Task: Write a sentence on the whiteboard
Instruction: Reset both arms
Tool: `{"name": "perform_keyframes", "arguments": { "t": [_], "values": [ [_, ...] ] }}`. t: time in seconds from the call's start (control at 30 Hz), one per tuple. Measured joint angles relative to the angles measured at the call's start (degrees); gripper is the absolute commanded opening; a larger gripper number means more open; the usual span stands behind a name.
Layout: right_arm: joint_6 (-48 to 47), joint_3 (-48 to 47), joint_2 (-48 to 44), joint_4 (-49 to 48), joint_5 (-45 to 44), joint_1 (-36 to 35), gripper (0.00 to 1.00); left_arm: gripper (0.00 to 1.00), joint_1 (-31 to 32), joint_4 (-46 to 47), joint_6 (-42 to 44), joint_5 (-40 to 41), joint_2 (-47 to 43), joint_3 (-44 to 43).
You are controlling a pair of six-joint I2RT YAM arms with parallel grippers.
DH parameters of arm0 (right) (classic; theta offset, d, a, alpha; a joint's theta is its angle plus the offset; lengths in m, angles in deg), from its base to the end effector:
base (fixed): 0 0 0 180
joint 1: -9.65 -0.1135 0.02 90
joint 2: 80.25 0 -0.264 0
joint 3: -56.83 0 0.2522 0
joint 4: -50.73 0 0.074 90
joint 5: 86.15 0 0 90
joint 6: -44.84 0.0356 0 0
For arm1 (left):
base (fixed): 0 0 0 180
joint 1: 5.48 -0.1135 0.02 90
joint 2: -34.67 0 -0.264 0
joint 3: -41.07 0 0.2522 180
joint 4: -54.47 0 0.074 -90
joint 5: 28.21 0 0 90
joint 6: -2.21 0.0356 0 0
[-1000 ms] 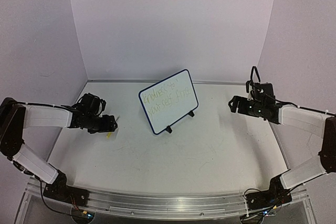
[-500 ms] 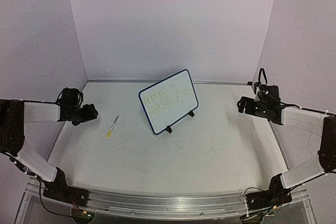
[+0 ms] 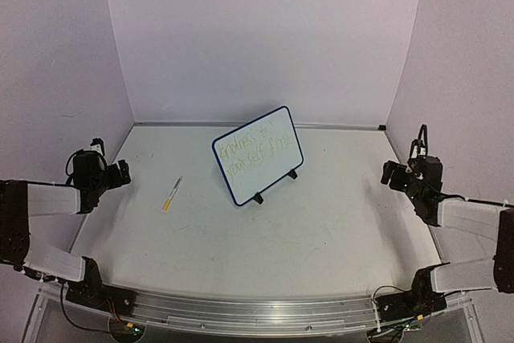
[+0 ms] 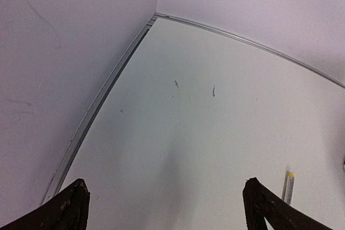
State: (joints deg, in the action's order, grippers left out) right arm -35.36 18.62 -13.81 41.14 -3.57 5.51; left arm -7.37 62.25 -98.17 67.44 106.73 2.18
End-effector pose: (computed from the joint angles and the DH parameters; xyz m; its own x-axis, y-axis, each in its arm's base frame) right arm 0.2400 0.0128 0.2013 -0.3055 0.1471 -0.9407 0.1040 0.9872 0.1206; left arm 0.2484 0.0117 0.1798 -0.3996 -0.1926 -0.8962 -0.1969 0.9729 -0.1212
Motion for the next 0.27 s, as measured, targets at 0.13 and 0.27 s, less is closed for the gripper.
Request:
{"name": "perform_keyframes", "arguments": {
  "t": [0.13,0.27],
  "values": [
    [-0.72,2.20,-0.91,-3.11,-1.73,0.00,0.98,0.99,0.01,1.35,1.09,1.11,-0.20,2.15],
    [-1.02,2.39,-0.92,-4.78,-2.36,0.00,0.98,0.99,0.00,3.61,1.58,1.74,-0.54,2.15]
  ]
}}
